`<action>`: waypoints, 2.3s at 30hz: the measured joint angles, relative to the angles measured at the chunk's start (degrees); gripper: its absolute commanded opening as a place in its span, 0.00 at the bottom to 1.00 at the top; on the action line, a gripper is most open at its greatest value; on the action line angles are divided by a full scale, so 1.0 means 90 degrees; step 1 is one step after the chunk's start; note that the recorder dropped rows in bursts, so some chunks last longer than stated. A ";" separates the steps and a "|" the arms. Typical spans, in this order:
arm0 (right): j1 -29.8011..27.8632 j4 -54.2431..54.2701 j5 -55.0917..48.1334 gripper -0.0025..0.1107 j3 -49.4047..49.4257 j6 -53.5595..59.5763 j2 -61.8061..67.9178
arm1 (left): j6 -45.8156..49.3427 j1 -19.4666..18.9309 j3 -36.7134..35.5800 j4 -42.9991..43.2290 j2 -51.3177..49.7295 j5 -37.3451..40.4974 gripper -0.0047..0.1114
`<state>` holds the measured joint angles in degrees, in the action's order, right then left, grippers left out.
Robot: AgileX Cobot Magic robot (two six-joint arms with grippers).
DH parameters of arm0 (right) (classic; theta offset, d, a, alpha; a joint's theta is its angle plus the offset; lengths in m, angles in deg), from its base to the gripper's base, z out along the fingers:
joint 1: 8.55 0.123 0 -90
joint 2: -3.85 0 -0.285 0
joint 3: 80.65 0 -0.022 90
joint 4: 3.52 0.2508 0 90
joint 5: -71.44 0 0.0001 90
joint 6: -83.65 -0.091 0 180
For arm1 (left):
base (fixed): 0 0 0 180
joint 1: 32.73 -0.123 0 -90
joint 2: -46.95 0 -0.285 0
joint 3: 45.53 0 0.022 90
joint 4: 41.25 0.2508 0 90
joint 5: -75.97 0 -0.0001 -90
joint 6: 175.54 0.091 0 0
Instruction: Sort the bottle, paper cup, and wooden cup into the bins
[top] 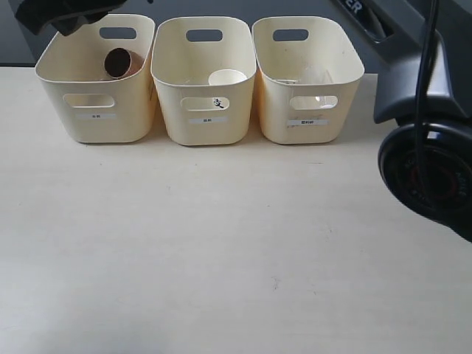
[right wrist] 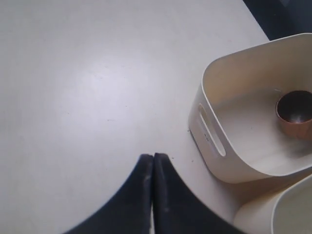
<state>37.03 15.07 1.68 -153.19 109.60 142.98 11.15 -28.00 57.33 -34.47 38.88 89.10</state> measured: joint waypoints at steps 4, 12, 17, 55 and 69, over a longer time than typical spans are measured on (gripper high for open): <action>0.0000 0.0000 0.0000 0.02 0.0000 0.0000 0.0000 | 0.0000 0.0000 0.0000 0.0000 0.0000 0.0000 0.04; 0.0000 0.0012 0.0000 0.02 0.0000 -0.0021 0.0000 | 0.0000 0.0000 0.0000 0.0000 0.0000 0.0000 0.04; 0.0000 0.0111 0.0000 0.02 0.0000 -0.0021 0.0000 | 0.0000 0.0000 0.0000 0.0000 0.0000 0.0000 0.04; 0.0345 -0.0860 0.1263 0.02 0.6825 -0.0953 -0.6487 | 0.0000 0.0000 0.0000 0.0076 0.0000 0.0000 0.04; 0.0333 -0.0995 0.4592 0.02 1.1724 -0.0993 -0.9203 | 0.0000 0.0000 0.0000 0.0076 0.0000 0.0000 0.04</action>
<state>40.03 6.12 43.00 -47.67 100.66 60.15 11.15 -28.00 57.33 -33.79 38.88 89.10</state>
